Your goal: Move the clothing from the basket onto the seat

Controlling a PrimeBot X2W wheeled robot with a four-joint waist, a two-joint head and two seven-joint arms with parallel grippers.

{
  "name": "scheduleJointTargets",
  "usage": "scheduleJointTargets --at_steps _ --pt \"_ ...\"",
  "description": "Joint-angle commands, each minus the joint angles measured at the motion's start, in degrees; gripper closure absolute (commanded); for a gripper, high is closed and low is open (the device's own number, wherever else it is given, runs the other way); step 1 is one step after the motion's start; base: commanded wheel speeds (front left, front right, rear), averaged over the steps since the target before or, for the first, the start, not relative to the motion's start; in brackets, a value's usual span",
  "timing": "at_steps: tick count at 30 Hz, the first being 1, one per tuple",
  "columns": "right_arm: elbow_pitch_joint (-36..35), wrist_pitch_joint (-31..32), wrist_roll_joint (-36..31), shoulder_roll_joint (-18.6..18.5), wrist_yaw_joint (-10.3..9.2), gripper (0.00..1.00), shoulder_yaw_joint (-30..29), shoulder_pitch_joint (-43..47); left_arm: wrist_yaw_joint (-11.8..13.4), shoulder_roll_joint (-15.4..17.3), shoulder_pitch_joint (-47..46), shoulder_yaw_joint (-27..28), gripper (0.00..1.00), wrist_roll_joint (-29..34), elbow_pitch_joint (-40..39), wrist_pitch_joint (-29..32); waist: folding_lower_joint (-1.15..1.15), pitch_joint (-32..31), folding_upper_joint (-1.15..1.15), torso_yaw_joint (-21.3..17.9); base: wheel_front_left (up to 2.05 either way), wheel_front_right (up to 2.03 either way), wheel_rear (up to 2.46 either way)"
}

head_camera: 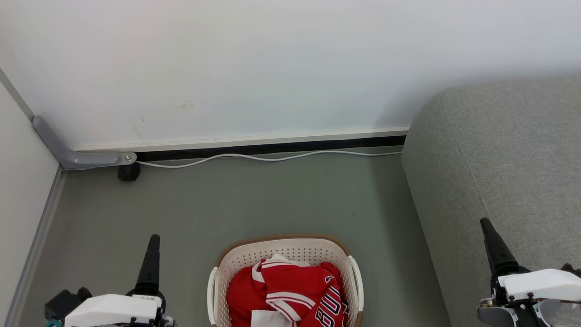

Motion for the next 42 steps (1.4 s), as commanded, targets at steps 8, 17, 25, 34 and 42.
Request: scheduleJointTargets --at_steps 8,17,25,34,42 --pt "-0.53 -2.11 -9.2 -2.18 0.21 0.0 1.48 -4.52 -0.2 0.84 -4.15 -0.86 0.0 11.17 -1.7 -1.86 -0.01 0.13 0.0 -0.18 0.0 0.0 0.0" --pt "1.51 -3.79 -17.41 -3.58 0.22 0.0 4.51 -6.06 0.1 1.02 -4.84 -1.42 0.0 21.72 -2.11 -3.54 -0.01 0.23 0.0 -0.38 0.0 0.0 0.0" --pt "3.19 -5.14 -22.4 -4.73 0.22 0.0 6.61 -7.53 1.28 1.16 -5.26 -2.22 0.0 28.03 -1.54 -4.89 -0.01 0.22 0.0 -0.32 0.0 0.0 0.0" --pt "4.49 -6.48 -27.27 -5.56 0.23 0.0 8.17 -8.69 1.35 1.3 -6.04 -2.46 0.0 33.56 -0.06 -6.23 -0.01 0.26 0.0 -0.27 0.0 0.0 0.0" --pt "5.62 -7.83 -32.38 -6.55 0.23 0.0 9.17 -9.46 2.38 1.45 -6.75 -2.79 0.0 40.07 0.44 -7.58 -0.01 0.09 0.0 -0.07 0.0 0.0 0.0"
